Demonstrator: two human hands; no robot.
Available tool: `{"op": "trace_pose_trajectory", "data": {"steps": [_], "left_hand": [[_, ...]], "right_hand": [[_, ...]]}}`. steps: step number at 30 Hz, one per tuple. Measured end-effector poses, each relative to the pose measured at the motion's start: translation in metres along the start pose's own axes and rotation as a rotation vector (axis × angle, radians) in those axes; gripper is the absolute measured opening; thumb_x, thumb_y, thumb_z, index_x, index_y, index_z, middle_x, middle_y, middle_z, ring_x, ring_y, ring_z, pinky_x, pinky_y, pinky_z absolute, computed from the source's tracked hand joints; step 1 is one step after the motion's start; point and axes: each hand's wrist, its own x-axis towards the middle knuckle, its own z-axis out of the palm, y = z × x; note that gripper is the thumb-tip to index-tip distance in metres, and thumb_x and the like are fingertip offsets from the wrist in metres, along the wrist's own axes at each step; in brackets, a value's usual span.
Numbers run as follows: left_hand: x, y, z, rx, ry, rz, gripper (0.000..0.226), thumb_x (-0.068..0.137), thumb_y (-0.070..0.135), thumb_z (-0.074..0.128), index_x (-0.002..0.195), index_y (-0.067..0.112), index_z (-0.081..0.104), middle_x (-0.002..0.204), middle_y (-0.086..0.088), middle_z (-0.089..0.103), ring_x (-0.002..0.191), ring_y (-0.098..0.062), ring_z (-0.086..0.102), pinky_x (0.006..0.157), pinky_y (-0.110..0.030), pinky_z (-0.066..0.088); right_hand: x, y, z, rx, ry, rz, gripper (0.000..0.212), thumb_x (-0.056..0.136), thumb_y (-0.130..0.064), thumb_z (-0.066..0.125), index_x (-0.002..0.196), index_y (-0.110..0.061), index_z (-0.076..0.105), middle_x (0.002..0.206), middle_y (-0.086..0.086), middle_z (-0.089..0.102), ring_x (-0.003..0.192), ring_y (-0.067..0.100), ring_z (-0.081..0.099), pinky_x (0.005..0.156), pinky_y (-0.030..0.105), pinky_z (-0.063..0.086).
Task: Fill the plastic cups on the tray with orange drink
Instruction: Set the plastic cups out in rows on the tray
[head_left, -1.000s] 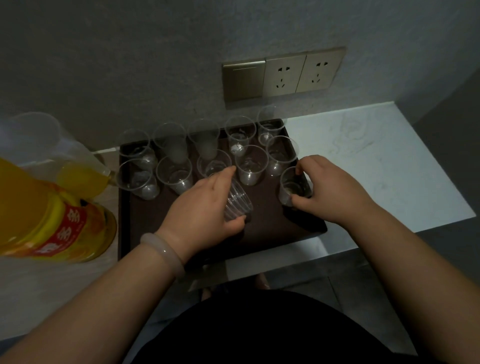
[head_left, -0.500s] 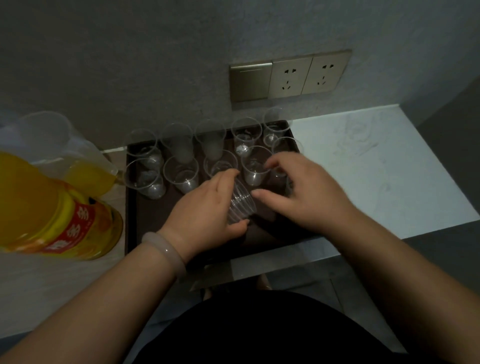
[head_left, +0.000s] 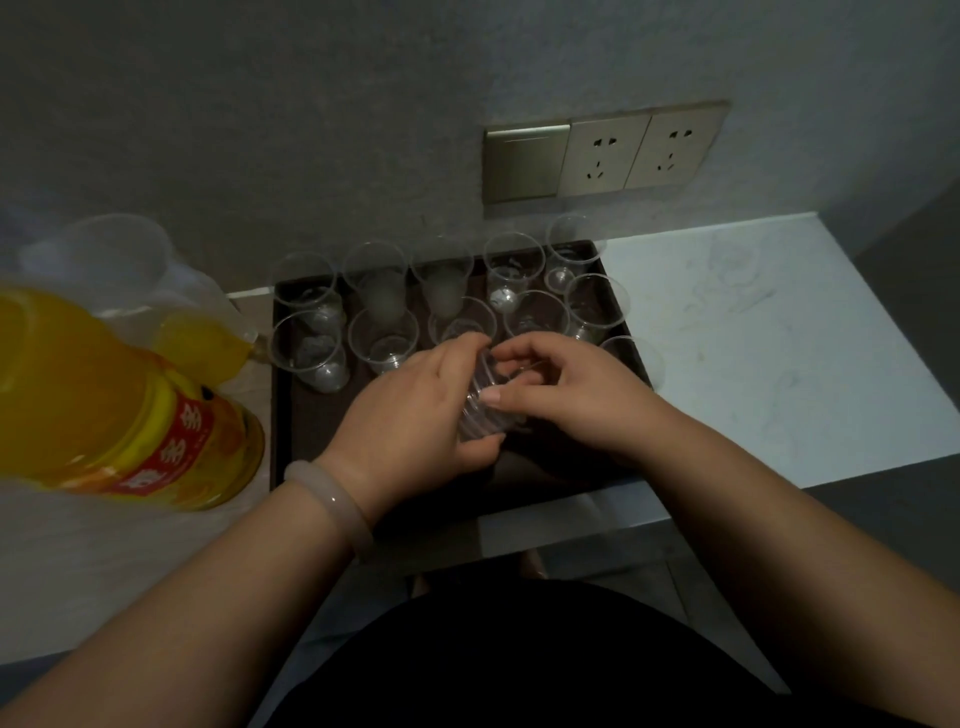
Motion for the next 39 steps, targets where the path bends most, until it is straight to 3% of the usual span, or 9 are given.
{"op": "trace_pose_trajectory", "data": {"steps": [3,5,8,11,16,20,24,29,39], "left_hand": [[-0.001,-0.002,-0.002,0.018,-0.008,-0.003,0.089,0.078,0.050,0.066,0.148,0.017,0.022,0.147,0.002,0.039,0.129,-0.017,0.043,0.096,-0.025,0.037],[-0.002,-0.005,-0.004,0.038,-0.006,-0.019,0.089,0.078,0.050,0.065,0.148,0.016,0.021,0.147,0.001,0.039,0.129,-0.017,0.043,0.098,-0.025,0.037],[-0.003,-0.009,-0.005,0.047,0.002,-0.038,0.089,0.078,0.051,0.065,0.147,0.018,0.021,0.143,0.001,0.043,0.126,-0.018,0.046,0.095,-0.028,0.041],[-0.003,-0.010,-0.005,0.057,-0.012,-0.055,0.089,0.079,0.051,0.064,0.148,0.018,0.018,0.146,0.000,0.040,0.128,-0.019,0.044,0.097,-0.029,0.040],[-0.006,-0.012,-0.005,0.063,-0.021,-0.058,0.090,0.080,0.052,0.063,0.149,0.017,0.017,0.148,0.000,0.037,0.130,-0.019,0.042,0.099,-0.030,0.040],[-0.010,-0.011,-0.007,0.071,-0.033,-0.054,0.090,0.080,0.052,0.062,0.149,0.017,0.016,0.149,-0.001,0.035,0.130,-0.019,0.041,0.100,-0.031,0.039],[-0.012,-0.011,-0.007,0.072,-0.036,-0.045,0.091,0.081,0.052,0.062,0.150,0.016,0.015,0.150,-0.001,0.034,0.132,-0.020,0.040,0.101,-0.031,0.038],[-0.013,-0.010,-0.005,0.075,-0.038,-0.047,0.091,0.081,0.054,0.061,0.150,0.017,0.014,0.150,0.000,0.034,0.132,-0.018,0.040,0.100,-0.029,0.039],[-0.012,-0.009,-0.002,0.072,-0.040,-0.045,0.091,0.081,0.053,0.062,0.149,0.017,0.014,0.150,0.001,0.034,0.133,-0.017,0.039,0.101,-0.029,0.037]], "right_hand": [[-0.002,-0.002,-0.002,-0.014,0.037,-0.021,0.041,0.075,-0.035,0.078,0.112,-0.029,0.063,0.103,-0.006,0.066,0.093,0.013,0.065,0.081,0.021,0.053],[-0.003,-0.004,-0.007,-0.018,0.151,-0.053,0.036,0.076,-0.037,0.076,0.109,-0.030,0.064,0.101,-0.006,0.065,0.090,0.011,0.064,0.081,0.025,0.054],[-0.006,-0.009,-0.020,-0.131,0.374,-0.185,0.037,0.075,-0.040,0.076,0.107,-0.029,0.061,0.101,-0.009,0.059,0.086,0.001,0.055,0.075,0.013,0.043],[-0.011,-0.009,-0.031,-0.334,0.476,-0.293,0.045,0.073,-0.046,0.070,0.112,-0.027,0.057,0.103,-0.010,0.053,0.090,0.000,0.051,0.073,0.008,0.037],[-0.015,0.003,-0.037,-0.559,0.403,-0.304,0.059,0.071,-0.049,0.069,0.121,-0.019,0.056,0.111,-0.009,0.045,0.100,0.001,0.043,0.082,0.004,0.029],[-0.017,0.017,-0.028,-0.694,0.242,-0.299,0.071,0.071,-0.049,0.069,0.132,-0.017,0.052,0.123,-0.002,0.048,0.112,0.011,0.047,0.093,0.024,0.040],[-0.011,0.032,-0.019,-0.918,0.209,-0.320,0.076,0.072,-0.052,0.066,0.138,-0.019,0.048,0.126,0.004,0.055,0.115,0.024,0.052,0.095,0.041,0.043],[-0.006,0.041,-0.018,-1.019,0.234,-0.331,0.075,0.068,-0.050,0.073,0.133,-0.021,0.053,0.124,0.003,0.058,0.115,0.027,0.052,0.094,0.042,0.039],[-0.002,0.048,-0.021,-1.037,0.222,-0.316,0.071,0.071,-0.054,0.071,0.133,-0.024,0.053,0.127,-0.001,0.057,0.117,0.024,0.051,0.095,0.042,0.039]]}}
